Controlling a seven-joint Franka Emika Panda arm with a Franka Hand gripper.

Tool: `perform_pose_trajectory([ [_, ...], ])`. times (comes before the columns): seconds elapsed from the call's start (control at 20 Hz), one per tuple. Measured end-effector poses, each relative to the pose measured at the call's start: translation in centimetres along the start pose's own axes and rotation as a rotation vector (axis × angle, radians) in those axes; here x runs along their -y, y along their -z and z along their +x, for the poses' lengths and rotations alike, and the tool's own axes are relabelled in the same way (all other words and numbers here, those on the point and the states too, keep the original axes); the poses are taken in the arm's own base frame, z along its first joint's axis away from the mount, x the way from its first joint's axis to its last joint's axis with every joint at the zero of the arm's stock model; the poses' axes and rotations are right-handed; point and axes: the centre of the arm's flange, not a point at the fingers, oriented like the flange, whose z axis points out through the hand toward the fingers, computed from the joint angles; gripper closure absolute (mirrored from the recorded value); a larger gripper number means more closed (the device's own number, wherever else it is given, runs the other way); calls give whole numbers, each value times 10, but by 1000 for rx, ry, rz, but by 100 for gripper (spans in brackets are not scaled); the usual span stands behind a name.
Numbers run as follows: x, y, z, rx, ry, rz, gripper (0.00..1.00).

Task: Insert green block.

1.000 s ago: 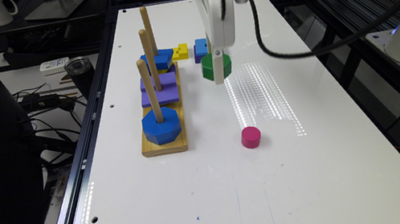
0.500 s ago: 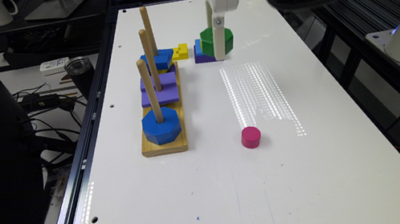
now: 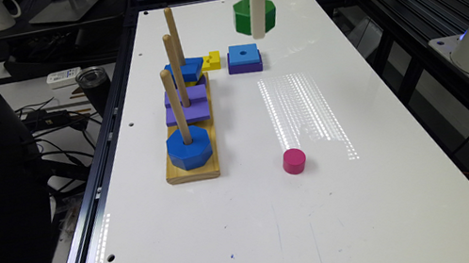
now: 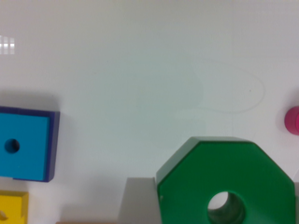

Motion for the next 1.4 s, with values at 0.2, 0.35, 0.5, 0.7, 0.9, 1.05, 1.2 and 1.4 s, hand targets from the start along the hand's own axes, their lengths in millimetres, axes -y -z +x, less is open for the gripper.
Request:
perform_pose_trajectory([
  [0.2,0,13,1,-1,-1,1,100],
  [0.35,1,20,1,-2,-1,1,100],
  [0.5,1,24,1,-2,-2,1,100],
  [0.7,1,29,1,-3,-3,3,100],
  [0.9,1,29,1,-3,-3,4,100],
  [1.05,1,29,1,-3,-3,4,100],
  [1.2,1,29,1,-3,-3,4,100],
  [1.4,1,29,1,-2,-3,3,100],
])
